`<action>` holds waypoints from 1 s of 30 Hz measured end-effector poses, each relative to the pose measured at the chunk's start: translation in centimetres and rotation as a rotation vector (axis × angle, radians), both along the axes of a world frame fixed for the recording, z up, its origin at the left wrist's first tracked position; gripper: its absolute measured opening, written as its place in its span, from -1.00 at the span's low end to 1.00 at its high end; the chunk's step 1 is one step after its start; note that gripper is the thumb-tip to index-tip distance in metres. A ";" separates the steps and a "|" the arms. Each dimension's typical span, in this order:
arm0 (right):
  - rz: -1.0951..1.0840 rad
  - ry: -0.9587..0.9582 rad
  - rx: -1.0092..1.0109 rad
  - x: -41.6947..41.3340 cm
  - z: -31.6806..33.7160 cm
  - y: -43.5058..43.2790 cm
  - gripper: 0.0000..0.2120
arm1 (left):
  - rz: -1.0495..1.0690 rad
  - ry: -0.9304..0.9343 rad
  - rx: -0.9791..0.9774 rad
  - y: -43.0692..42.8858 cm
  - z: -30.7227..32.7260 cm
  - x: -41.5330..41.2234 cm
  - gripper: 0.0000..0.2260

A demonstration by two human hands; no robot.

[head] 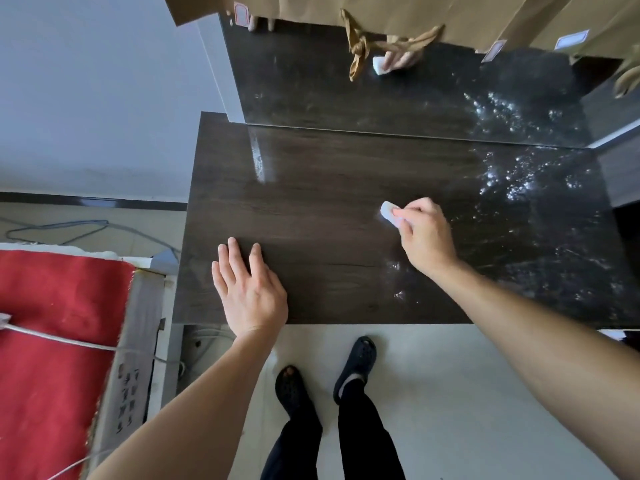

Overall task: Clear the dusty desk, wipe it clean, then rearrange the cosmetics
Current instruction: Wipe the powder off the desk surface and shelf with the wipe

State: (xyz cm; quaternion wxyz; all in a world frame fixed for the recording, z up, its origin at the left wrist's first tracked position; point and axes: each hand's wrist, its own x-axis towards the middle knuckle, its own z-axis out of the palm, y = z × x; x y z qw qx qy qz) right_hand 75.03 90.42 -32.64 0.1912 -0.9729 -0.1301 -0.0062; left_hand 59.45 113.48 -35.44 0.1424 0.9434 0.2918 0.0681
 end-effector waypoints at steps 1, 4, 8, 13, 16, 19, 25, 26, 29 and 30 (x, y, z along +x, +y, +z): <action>0.061 -0.016 0.033 -2.0 -0.2 0.1 -0.81 | -0.001 0.003 -0.002 0.1 -0.1 -0.1 -0.59; 0.265 0.059 0.108 -10.4 0.0 -2.0 -0.78 | -0.009 0.029 -0.023 0.2 0.0 -0.2 -0.59; 0.500 0.261 0.003 -18.1 1.1 -6.4 -0.71 | -0.009 0.044 -0.075 0.2 0.3 -0.2 -0.66; 0.209 0.124 0.145 -9.6 4.5 -6.2 -0.78 | -0.072 0.005 -0.123 -2.2 1.7 0.3 -0.66; -0.004 0.041 0.130 -0.1 5.3 -4.9 -0.67 | -0.099 -0.047 -0.207 -6.7 2.5 1.5 -0.66; -0.127 0.031 0.003 7.2 3.3 -4.6 -0.72 | -0.005 -0.035 -0.216 -9.5 1.7 2.7 -0.68; 0.056 0.004 -0.012 5.4 -0.5 -4.7 -0.78 | -0.002 -0.011 -0.045 -10.3 -0.2 3.0 -0.62; 0.165 0.002 0.021 2.8 -0.3 -5.3 -0.76 | -0.001 -0.008 -0.038 -10.3 -0.1 3.0 -0.62; 0.423 0.198 0.069 -5.2 0.7 -8.2 -0.92 | 0.016 0.003 -0.039 -10.4 0.2 3.2 -0.61; 0.517 0.245 0.058 -6.7 1.3 -9.1 -0.90 | 0.022 0.004 -0.041 -10.5 0.4 3.3 -0.60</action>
